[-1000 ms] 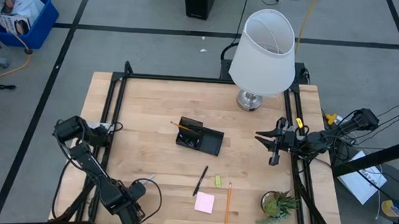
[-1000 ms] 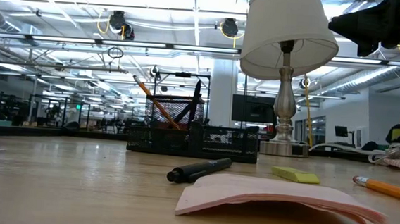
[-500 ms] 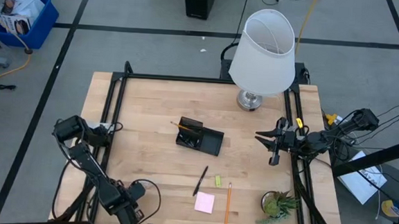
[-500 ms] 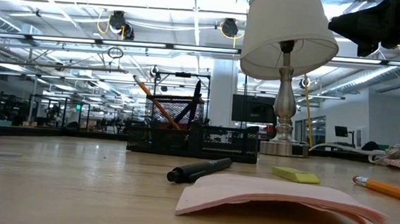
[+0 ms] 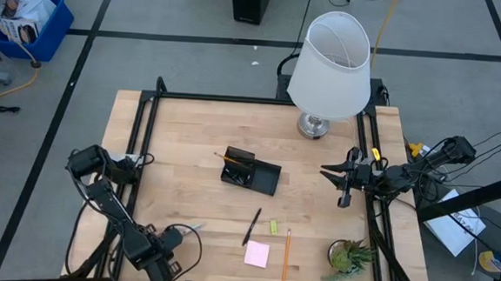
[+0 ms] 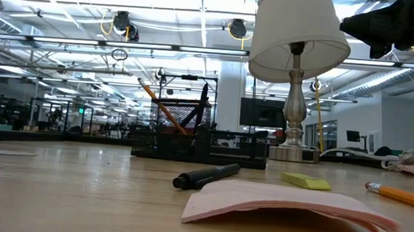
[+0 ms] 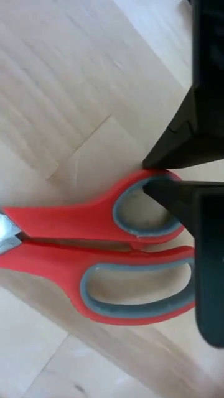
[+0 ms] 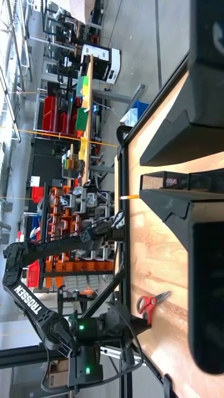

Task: Pick and place office supplies into organizer
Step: Put the red scissors into the black desk organizer

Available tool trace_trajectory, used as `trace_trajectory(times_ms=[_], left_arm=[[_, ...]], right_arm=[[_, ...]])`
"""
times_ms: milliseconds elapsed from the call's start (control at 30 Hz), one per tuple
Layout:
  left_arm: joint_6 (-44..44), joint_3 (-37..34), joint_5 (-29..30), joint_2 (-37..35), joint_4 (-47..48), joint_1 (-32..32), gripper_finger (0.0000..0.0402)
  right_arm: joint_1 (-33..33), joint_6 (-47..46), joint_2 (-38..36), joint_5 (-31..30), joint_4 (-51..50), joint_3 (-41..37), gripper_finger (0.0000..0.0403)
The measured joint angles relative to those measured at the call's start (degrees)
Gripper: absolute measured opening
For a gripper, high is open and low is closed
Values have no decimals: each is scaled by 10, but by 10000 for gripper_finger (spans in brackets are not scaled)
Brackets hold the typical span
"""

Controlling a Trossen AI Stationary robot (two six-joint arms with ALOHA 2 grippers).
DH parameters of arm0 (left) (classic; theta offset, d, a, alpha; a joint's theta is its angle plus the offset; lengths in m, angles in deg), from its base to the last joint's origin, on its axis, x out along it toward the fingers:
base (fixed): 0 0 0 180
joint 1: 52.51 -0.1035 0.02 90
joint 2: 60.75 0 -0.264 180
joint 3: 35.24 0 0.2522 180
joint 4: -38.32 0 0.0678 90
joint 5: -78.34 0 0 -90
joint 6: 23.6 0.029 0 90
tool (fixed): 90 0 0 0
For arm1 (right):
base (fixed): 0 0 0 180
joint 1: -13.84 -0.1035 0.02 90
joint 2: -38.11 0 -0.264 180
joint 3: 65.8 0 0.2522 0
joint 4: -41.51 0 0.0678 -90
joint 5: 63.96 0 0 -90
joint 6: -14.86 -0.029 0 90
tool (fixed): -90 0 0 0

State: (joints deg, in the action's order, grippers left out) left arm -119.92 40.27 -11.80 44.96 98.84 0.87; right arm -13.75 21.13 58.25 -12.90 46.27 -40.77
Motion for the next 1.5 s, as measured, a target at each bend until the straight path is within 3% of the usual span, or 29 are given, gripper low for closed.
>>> trace_trajectory(times_ms=[267,733,900,1100,1333,1500], left_arm=[[3,-1,47,-8,39,-3,26],[29,-3,61,-100,245,-64,23],[77,-3,91,-135,286,-110,35],[163,-2,122,-176,300,-179,13],[270,12,121,-205,311,-266,31],[336,64,112,-205,347,-313,18]], right_arm=[[0,0,0,0,0,0,66],[0,0,0,0,0,0,66],[0,0,0,0,0,0,66],[0,0,0,0,0,0,66],[0,0,0,0,0,0,66],[0,0,0,0,0,0,66]])
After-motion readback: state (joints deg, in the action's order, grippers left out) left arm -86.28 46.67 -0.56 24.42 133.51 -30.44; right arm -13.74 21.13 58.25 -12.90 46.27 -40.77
